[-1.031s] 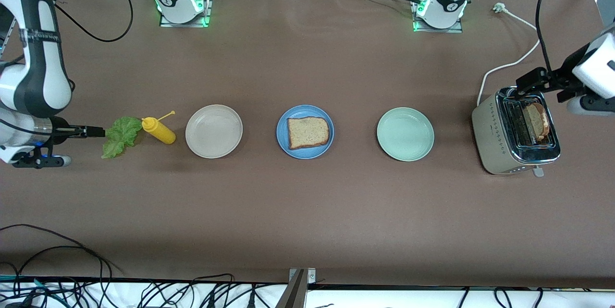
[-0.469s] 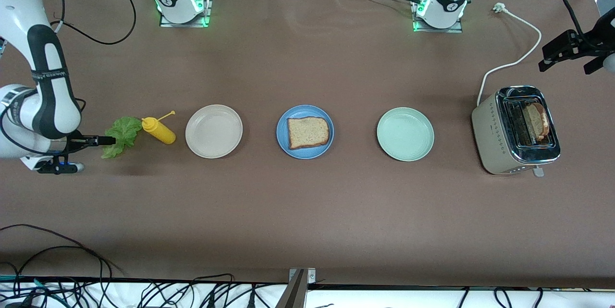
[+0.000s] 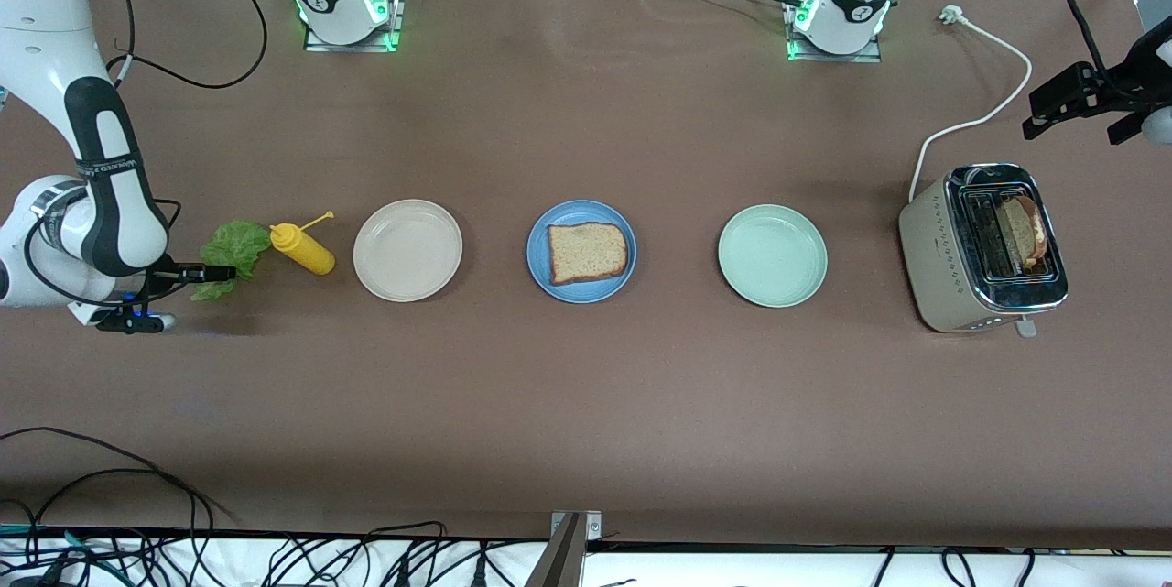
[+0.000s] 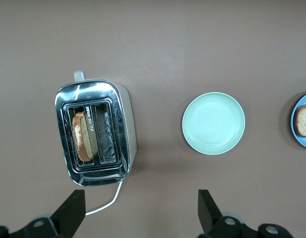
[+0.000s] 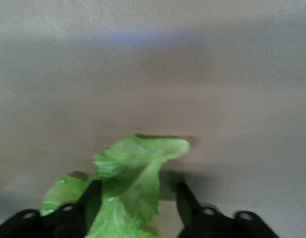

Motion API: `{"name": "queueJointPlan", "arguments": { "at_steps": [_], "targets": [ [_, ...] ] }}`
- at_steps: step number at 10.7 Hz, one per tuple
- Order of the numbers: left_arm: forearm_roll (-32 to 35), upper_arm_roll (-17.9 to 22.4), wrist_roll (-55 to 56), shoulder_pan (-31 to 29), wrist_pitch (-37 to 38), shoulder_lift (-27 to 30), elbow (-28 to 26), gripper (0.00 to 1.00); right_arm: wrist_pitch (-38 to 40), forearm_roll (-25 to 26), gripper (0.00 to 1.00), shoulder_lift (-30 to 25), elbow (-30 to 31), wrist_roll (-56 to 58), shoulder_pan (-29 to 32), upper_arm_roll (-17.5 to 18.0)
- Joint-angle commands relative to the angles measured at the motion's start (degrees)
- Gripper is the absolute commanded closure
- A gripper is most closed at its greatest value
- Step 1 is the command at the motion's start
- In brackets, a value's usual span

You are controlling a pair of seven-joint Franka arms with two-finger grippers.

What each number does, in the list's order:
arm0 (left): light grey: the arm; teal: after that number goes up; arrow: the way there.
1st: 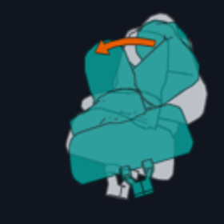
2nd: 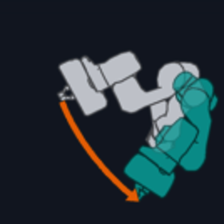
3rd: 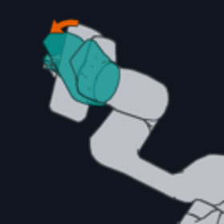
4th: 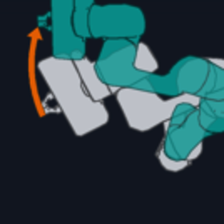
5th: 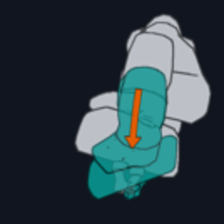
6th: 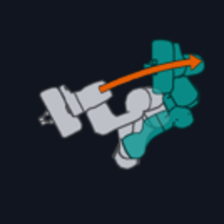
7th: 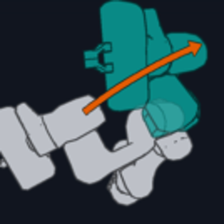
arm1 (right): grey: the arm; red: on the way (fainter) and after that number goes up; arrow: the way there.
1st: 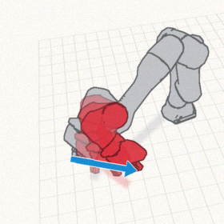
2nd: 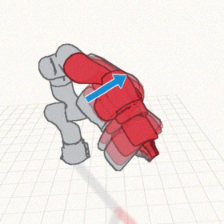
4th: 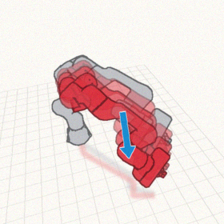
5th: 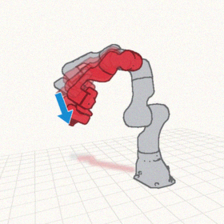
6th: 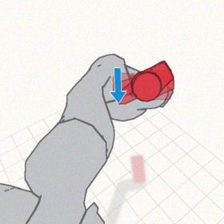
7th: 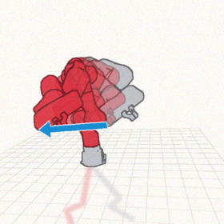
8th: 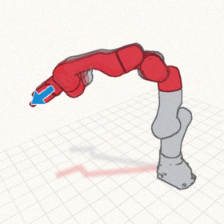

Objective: Make sandwich in blue plate with both arms
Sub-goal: 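Grasp the green lettuce leaf with the right gripper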

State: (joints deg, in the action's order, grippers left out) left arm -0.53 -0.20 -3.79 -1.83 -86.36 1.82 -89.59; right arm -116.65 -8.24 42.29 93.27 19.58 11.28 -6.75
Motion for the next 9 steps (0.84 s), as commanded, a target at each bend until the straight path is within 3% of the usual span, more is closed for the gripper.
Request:
{"name": "queueJointPlan", "arguments": {
  "at_steps": [1, 3, 9],
  "targets": [
    [-1.06, -0.15, -0.95, -0.28, 0.06, -0.68, 0.91, 0.00, 0.37, -0.98, 0.86, 0.43, -0.63, 2.65, 1.12, 0.68],
    [-1.14, -0.15, -0.95, -0.10, 0.06, -0.59, 1.08, 0.00, 1.76, -0.98, 0.99, 0.25, -0.98, 2.84, 1.12, 0.68],
    [-1.14, -0.15, -0.78, -0.10, -0.03, -2.09, 3.54, 0.00, 29.69, -0.90, 1.00, -0.19, -15.55, 2.14, 1.03, 0.51]
  ]
}}
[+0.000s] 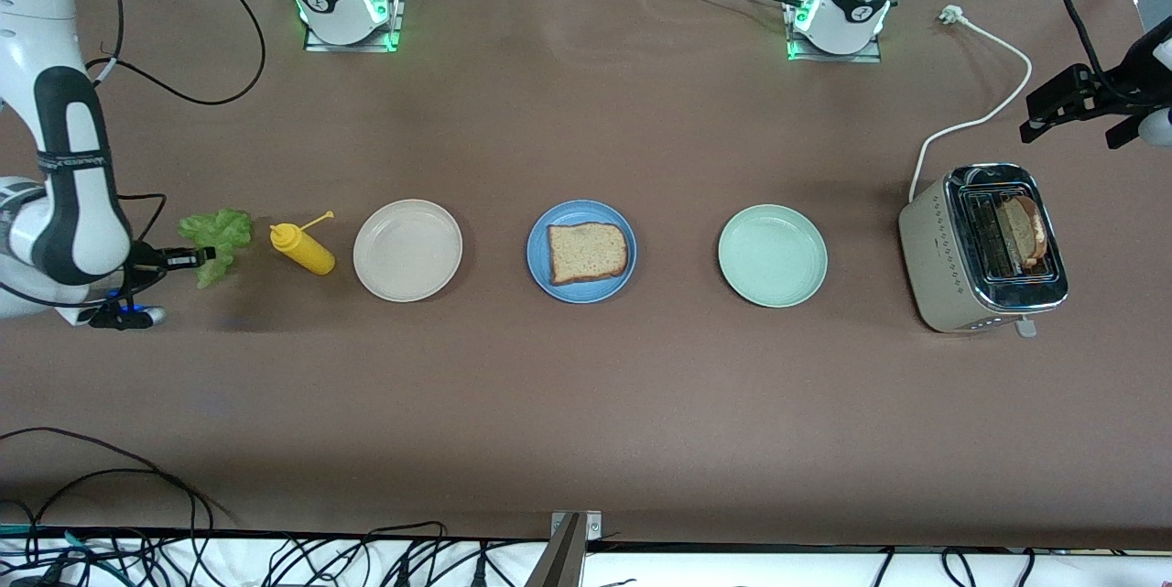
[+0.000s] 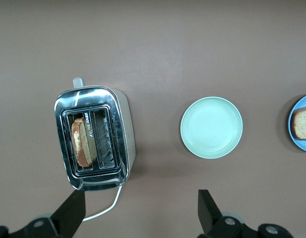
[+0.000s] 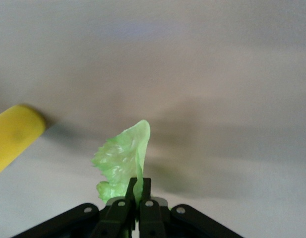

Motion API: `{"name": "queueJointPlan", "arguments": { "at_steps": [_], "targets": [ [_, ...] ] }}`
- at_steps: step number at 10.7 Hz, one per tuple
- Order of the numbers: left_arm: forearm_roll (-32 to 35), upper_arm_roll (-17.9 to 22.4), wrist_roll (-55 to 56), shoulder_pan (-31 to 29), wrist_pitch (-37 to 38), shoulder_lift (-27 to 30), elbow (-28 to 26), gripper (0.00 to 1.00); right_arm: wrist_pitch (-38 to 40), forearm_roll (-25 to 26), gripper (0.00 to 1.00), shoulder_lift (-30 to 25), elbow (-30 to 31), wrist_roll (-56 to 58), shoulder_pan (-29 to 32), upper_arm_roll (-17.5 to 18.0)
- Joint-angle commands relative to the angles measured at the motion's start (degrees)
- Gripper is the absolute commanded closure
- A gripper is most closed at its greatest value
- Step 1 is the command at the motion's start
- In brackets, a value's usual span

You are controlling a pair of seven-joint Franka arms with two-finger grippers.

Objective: Make sandwich in blue plate with both arms
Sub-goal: 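Grasp the green lettuce leaf with the right gripper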

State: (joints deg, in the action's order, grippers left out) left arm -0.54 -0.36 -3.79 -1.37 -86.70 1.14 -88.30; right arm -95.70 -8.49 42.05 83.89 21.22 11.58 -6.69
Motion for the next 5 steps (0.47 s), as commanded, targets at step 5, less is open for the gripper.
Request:
{"name": "queueJointPlan", "arguments": {
  "at_steps": [5],
  "targets": [
    [-1.13, 0.00, -0.60, -0.56, 0.22, -1.58, 2.26, 0.00, 24.03, -1.18, 1.00, -0.91, -12.26, 1.11, 0.72, 0.88]
  ]
}}
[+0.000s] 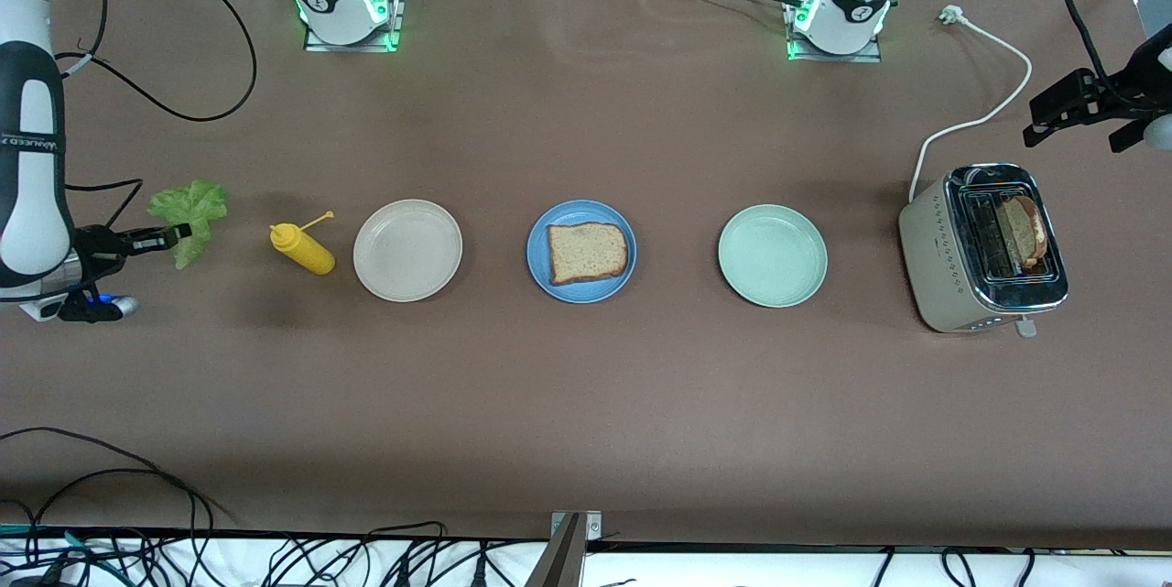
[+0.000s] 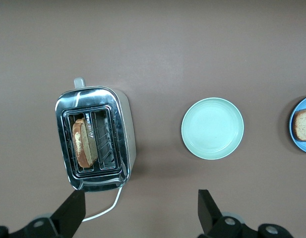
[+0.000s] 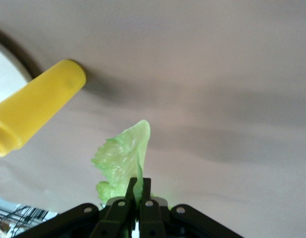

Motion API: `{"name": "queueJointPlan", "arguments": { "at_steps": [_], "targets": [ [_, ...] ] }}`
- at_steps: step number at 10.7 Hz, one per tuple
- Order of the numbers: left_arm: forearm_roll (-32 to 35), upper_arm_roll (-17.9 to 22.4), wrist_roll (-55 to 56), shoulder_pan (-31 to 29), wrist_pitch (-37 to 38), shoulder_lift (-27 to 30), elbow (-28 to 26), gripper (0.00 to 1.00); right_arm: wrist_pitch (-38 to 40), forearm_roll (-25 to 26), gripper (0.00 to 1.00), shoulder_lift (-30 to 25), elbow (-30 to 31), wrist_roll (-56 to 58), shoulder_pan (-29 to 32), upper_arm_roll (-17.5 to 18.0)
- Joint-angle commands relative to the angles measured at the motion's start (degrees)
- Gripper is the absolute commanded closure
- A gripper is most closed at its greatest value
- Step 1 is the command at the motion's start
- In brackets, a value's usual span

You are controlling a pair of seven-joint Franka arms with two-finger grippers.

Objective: Make sandwich in blue plate with both arms
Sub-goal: 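Lift the lettuce leaf and carry it to the blue plate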

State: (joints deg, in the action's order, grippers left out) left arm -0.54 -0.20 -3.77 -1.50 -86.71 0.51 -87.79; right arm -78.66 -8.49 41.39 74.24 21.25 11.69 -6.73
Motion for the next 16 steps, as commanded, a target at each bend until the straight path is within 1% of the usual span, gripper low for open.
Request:
{"name": "queueJointPlan", "arguments": {
  "at_steps": [1, 3, 4, 6, 7, 8, 9, 10, 12, 16],
  "targets": [
    [-1.13, -0.15, -0.62, -0.43, 0.31, -1.03, 1.83, 0.00, 11.38, -3.35, 1.00, -0.26, -3.21, 0.90, 0.62, 0.85],
    [-1.22, -0.24, -0.62, -0.09, 0.31, -0.94, 1.92, 0.00, 20.51, -7.40, 1.00, -0.61, -4.27, 1.16, 0.71, 0.41],
    [-1.22, -0.42, -0.62, 0.18, 0.31, -0.94, 1.92, 0.00, 23.61, -9.16, 1.00, -1.48, -4.28, 1.07, 0.71, 0.41],
    [-1.22, -0.42, -0.62, 0.18, 0.22, -0.94, 1.92, 0.00, 28.70, -11.63, 1.00, -2.45, -4.28, 0.46, 0.53, 0.93],
    [-1.22, -0.50, -0.62, 0.18, 0.31, -0.94, 1.92, 0.00, 30.82, -13.90, 1.00, -2.98, -4.28, 0.20, 0.36, 1.11],
    [-1.22, -0.51, -0.62, 0.27, 0.31, -0.94, 1.92, 0.00, 31.10, -15.66, 1.00, -4.20, -4.28, -0.15, -0.34, 1.20],
    [-1.22, -0.51, -0.62, 0.18, 0.31, -0.94, 1.92, 0.00, 30.32, -17.07, 1.00, -4.30, -4.28, -2.24, -2.61, 1.28],
    [-1.22, -0.51, -0.62, 0.18, 0.31, -0.94, 1.92, 0.00, 28.40, -19.61, 1.00, -4.30, -4.71, -5.75, -5.07, 1.28],
    [-1.22, -0.42, -0.62, 0.01, 0.31, -0.94, 1.92, 0.00, 25.49, -22.44, 1.00, -4.30, -6.72, -11.73, -9.90, 1.89],
    [-1.22, -0.42, -0.62, 0.09, 0.31, -0.94, 1.92, 0.00, 13.65, -28.41, 1.00, -3.51, -6.91, -24.22, -18.61, 1.90]
  ]
}}
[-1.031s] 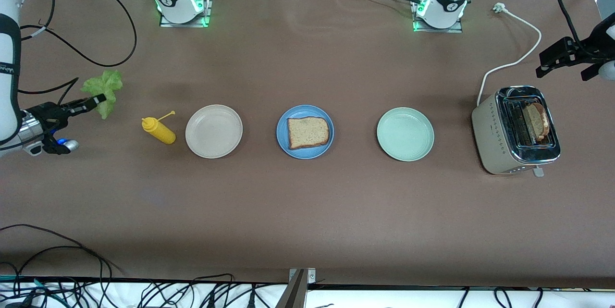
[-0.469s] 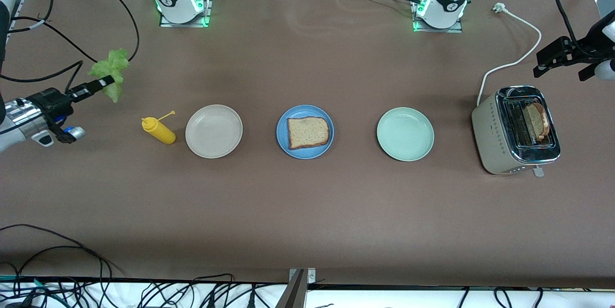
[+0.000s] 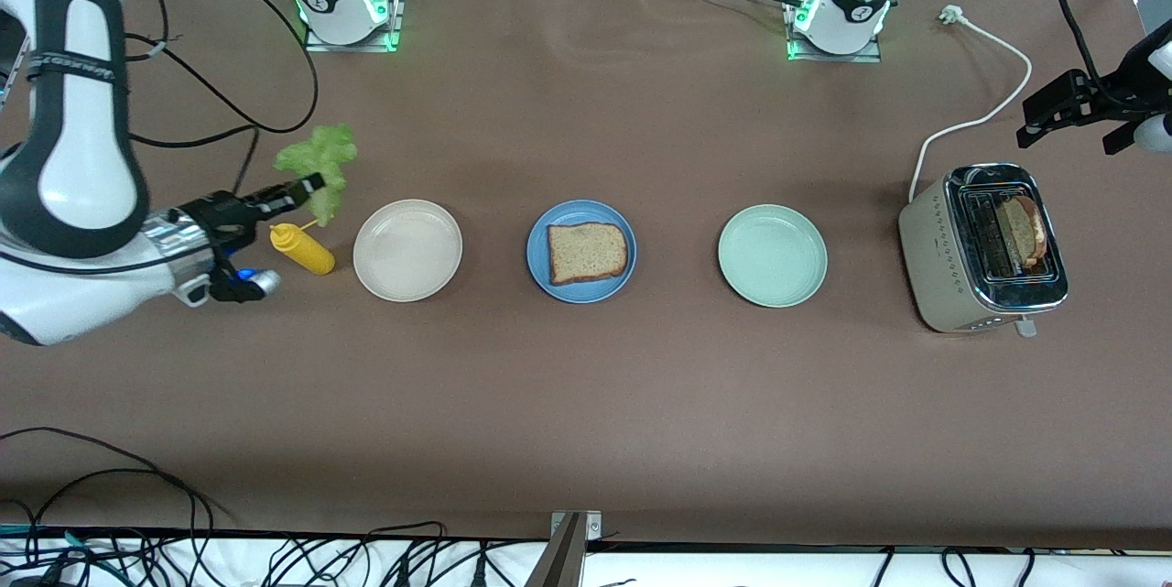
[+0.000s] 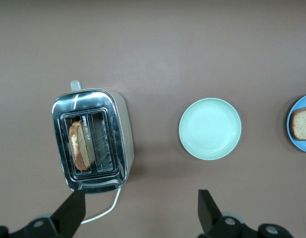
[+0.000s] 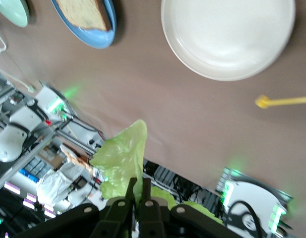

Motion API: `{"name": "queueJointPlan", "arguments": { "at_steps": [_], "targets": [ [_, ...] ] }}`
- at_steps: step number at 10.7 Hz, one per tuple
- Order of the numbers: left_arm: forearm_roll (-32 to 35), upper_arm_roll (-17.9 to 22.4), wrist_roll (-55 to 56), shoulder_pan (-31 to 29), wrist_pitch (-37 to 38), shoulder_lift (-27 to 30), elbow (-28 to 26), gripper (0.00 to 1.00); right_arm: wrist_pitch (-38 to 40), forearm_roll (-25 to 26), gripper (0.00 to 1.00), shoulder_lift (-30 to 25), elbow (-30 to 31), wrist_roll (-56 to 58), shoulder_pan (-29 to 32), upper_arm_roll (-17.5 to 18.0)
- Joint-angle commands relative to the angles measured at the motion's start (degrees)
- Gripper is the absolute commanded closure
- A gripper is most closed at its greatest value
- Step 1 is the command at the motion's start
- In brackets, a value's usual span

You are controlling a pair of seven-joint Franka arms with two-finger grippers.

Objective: Make sandwich in blue plate with both arms
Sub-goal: 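Lift the lettuce leaf and carry it to the blue plate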

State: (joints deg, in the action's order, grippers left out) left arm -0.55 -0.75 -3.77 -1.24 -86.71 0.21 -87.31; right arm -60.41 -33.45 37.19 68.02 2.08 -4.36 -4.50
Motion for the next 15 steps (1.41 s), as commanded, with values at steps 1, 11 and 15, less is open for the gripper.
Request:
{"name": "queueJointPlan", "arguments": {
  "at_steps": [1, 11, 15],
  "targets": [
    [-1.21, 0.14, -0.62, -0.08, 0.22, -0.65, 1.44, 0.00, -7.50, -4.59, 1.00, 1.21, -0.44, -7.07, -4.67, -0.34],
    [-1.21, 0.05, -0.62, 0.01, 0.22, -0.73, 2.41, 0.00, -39.67, -6.44, 1.00, 7.89, 3.08, -18.25, -23.57, -0.34],
    [-1.21, 0.05, -0.62, 0.01, 0.22, -0.82, 2.41, 0.00, -44.86, -6.80, 1.00, 10.70, 3.00, -22.65, -27.46, -0.34]
  ]
}}
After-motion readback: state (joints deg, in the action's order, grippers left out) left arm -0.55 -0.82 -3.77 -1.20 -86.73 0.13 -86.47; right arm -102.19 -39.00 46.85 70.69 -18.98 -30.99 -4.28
